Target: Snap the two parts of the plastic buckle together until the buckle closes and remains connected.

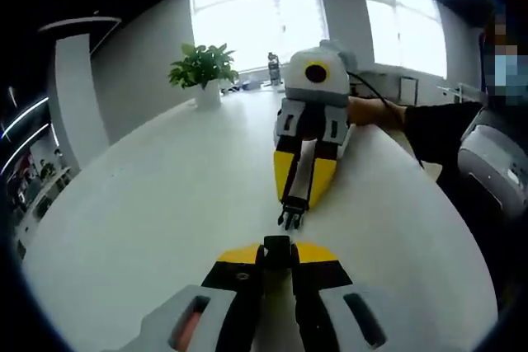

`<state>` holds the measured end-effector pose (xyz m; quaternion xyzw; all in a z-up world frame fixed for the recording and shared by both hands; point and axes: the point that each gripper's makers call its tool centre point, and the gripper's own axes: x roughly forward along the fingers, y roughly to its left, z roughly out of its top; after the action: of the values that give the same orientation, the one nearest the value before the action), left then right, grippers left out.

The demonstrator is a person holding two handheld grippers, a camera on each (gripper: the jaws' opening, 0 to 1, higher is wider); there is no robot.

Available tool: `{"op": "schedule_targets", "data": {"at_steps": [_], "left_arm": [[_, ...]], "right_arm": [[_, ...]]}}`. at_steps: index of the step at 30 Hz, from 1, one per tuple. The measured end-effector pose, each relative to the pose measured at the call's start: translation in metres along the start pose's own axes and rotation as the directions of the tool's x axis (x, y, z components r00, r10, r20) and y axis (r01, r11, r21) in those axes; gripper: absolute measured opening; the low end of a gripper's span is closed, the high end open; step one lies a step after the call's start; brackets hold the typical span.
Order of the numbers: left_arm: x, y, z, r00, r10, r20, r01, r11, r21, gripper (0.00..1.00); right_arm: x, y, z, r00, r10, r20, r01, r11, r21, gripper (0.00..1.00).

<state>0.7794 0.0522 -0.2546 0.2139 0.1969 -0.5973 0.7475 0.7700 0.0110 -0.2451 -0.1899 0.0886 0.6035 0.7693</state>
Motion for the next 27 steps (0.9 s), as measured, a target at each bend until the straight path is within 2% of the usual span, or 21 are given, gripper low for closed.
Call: {"op": "schedule_targets", "data": {"at_steps": [5, 27], "left_arm": [[0.000, -0.006, 0.002, 1.000, -0.027, 0.013, 0.027, 1.000, -0.004, 0.13], [0.003, -0.017, 0.003, 0.998, -0.065, 0.008, 0.065, 0.998, 0.027, 0.13]], "right_arm": [[0.000, 0.002, 0.001, 1.000, 0.007, -0.001, -0.007, 1.000, -0.012, 0.13], [0.000, 0.006, 0.004, 1.000, 0.023, 0.005, -0.023, 0.999, -0.037, 0.13]]}}
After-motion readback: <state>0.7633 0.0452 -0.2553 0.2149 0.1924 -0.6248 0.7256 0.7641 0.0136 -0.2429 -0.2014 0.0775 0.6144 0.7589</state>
